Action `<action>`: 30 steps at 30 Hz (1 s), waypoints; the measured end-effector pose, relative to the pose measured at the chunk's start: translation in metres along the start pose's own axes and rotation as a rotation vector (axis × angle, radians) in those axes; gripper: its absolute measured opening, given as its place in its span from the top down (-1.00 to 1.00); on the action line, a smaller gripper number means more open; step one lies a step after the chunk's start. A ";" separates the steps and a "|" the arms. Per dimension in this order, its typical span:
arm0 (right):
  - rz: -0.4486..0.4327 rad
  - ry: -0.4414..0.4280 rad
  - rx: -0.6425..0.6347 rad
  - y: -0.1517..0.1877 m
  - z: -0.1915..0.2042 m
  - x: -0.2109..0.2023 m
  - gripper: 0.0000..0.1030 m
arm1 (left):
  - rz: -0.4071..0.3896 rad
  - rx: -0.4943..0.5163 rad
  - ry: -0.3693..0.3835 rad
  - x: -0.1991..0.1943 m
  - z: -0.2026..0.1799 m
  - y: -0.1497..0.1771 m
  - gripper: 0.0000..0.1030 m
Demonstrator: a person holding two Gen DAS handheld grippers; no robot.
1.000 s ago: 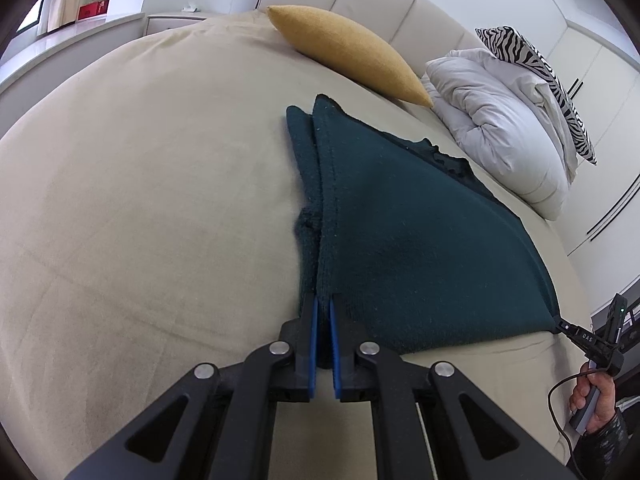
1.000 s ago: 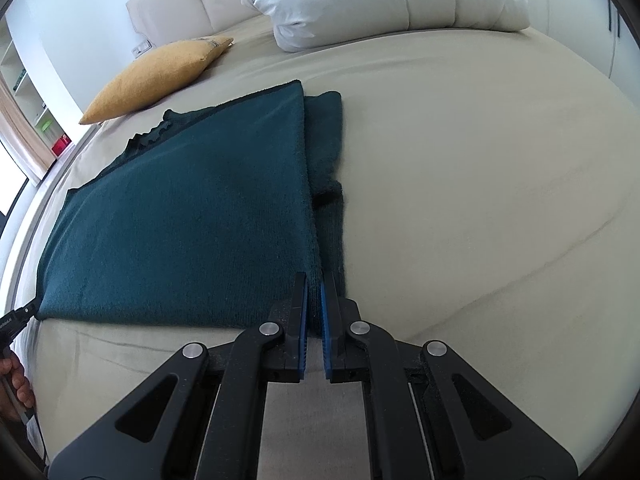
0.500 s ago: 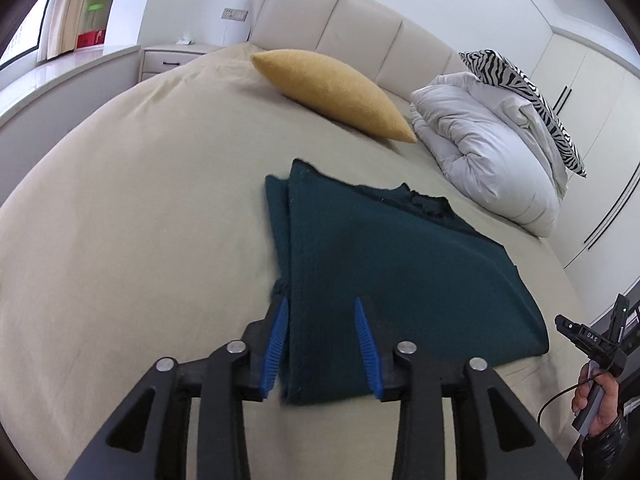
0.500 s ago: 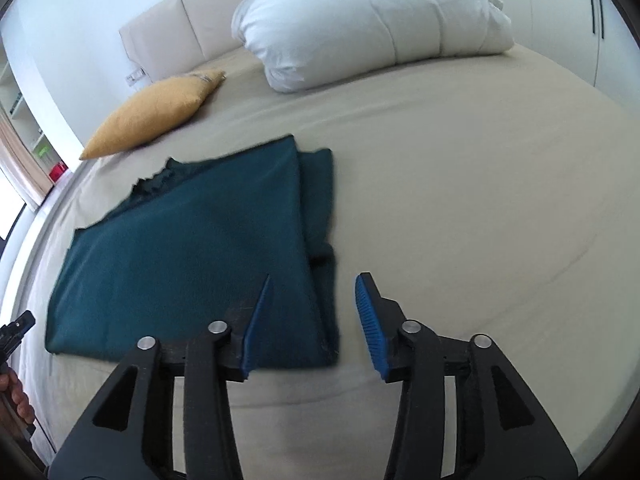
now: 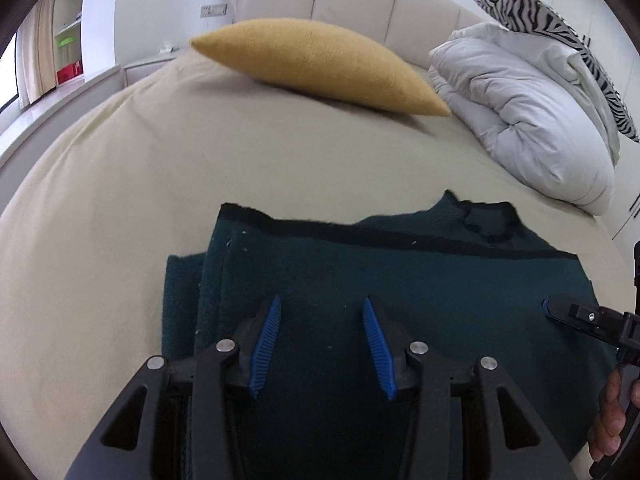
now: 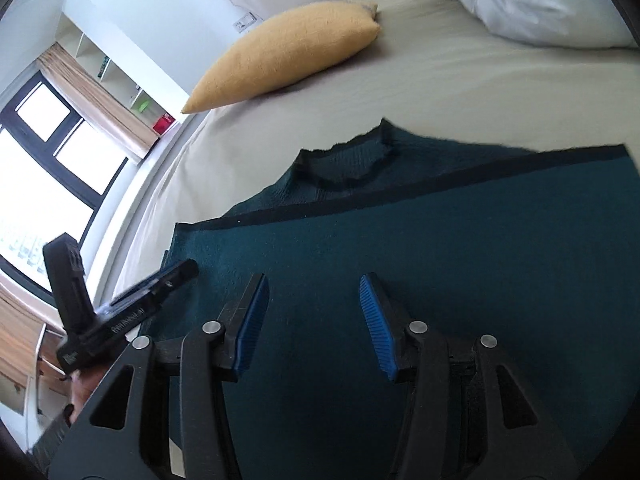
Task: Fold small clothes
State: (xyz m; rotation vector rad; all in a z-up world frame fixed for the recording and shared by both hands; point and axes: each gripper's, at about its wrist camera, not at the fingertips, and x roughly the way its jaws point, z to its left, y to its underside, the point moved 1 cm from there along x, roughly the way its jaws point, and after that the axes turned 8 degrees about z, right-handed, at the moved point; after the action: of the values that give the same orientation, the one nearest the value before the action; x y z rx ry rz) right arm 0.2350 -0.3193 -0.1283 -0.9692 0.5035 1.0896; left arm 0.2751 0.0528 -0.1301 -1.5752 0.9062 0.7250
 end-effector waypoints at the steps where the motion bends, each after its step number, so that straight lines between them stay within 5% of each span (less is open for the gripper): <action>1: 0.007 -0.009 0.019 -0.003 -0.003 0.011 0.11 | -0.024 -0.015 0.026 0.000 0.005 0.003 0.10; 3: -0.023 -0.057 0.054 -0.008 -0.015 0.019 0.13 | -0.039 -0.021 0.049 0.000 0.008 0.005 0.10; 7: -0.078 -0.147 0.151 -0.008 -0.053 0.011 0.56 | -0.043 -0.025 0.074 0.001 0.011 0.005 0.10; 14: -0.311 -0.225 0.380 0.026 -0.153 -0.057 0.59 | -0.056 -0.051 0.127 0.000 0.018 0.008 0.10; 19: -0.401 -0.056 0.497 0.050 -0.180 -0.098 0.50 | -0.061 -0.043 0.115 -0.001 0.016 0.012 0.09; 22: -0.390 -0.026 0.448 0.057 -0.155 -0.112 0.45 | -0.064 -0.041 0.103 -0.001 0.015 0.012 0.09; 24: -0.360 -0.098 0.372 0.058 -0.125 -0.113 0.45 | -0.065 -0.033 0.088 -0.002 0.012 0.013 0.09; 30: -0.065 -0.232 0.045 0.065 0.012 -0.038 0.45 | -0.062 -0.007 0.050 -0.003 0.007 0.017 0.07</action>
State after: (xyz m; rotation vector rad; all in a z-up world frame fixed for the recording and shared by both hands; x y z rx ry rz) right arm 0.1593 -0.3196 -0.1197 -0.8023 0.3034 1.1113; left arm 0.2595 0.0585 -0.1372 -1.6261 0.8882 0.6483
